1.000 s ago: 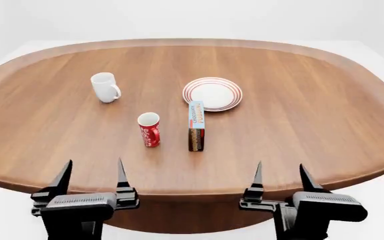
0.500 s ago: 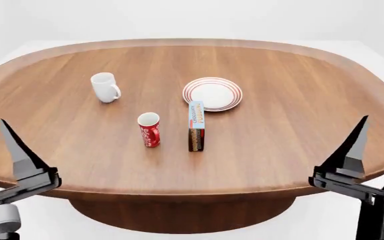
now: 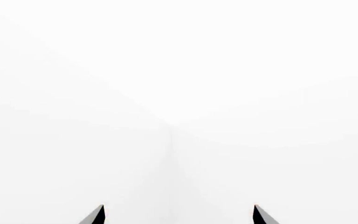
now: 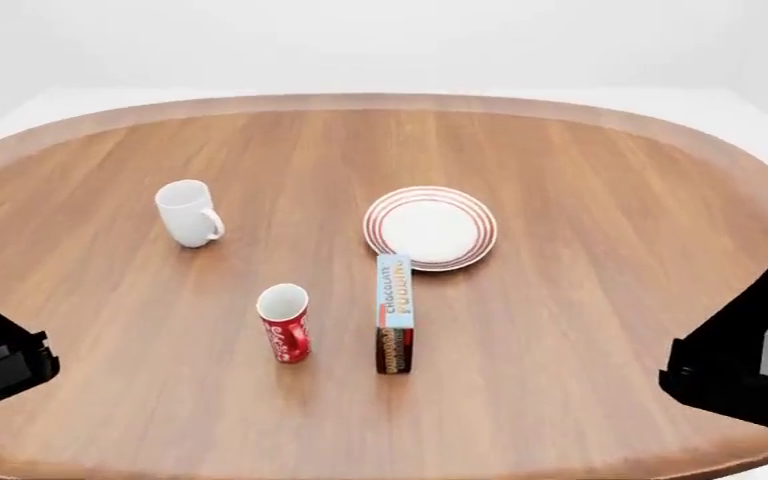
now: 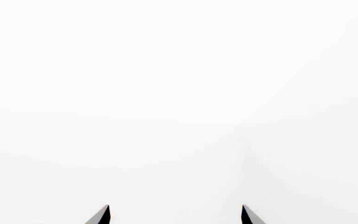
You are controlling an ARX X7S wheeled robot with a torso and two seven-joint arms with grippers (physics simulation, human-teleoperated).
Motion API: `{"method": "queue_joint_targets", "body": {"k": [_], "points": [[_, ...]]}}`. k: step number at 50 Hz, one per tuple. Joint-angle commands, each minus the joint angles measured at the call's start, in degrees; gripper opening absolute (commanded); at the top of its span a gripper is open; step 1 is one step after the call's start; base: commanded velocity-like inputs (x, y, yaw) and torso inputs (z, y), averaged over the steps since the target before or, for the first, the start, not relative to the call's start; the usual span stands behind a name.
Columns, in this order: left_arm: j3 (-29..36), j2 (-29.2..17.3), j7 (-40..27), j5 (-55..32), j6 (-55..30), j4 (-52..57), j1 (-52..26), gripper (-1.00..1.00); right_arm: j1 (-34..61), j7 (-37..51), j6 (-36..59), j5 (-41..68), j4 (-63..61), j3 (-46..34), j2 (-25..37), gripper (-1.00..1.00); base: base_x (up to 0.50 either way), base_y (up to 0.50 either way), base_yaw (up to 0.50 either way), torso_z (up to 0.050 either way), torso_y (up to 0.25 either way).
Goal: Pick up the white mug and put it on the plate, and put the chocolate pudding to the right of the plate.
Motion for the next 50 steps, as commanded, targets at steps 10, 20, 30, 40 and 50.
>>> {"method": "queue_joint_targets", "body": {"k": [10,20,30,40,50], "points": [[0.4,-0.7,-0.8,-0.1,0.2,-0.1,0.4,1.00,-0.3,-0.5,0.1,-0.7,-0.1,-2.4,1.2,1.00,0.50,0.00,0.00,0.000,0.000],[0.7,-1.0,-1.0,-0.2,0.2,-0.2,0.5,1.00,-0.4,-0.1,0.7,-0.6,-0.7,-2.4,1.6,1.00,0.50,0.00,0.00,0.000,0.000],[0.8,-1.3,-1.3,-0.2,0.3,-0.2,0.7,1.00,-0.4,0.3,0.3,-0.4,-0.5,-2.5,1.9,1.00,0.50,0.00,0.00,0.000,0.002],[1.4,-1.5,-1.5,0.1,0.3,-0.4,0.6,1.00,-0.6,0.5,0.1,-0.4,-0.4,-2.8,2.2,1.00,0.50,0.00,0.00,0.000,0.001],[1.5,-1.8,-1.9,-0.1,0.6,-0.7,0.8,1.00,-0.8,0.7,0.2,-0.7,-0.5,-3.1,2.5,1.00,0.50,0.00,0.00,0.000,0.000]]}}
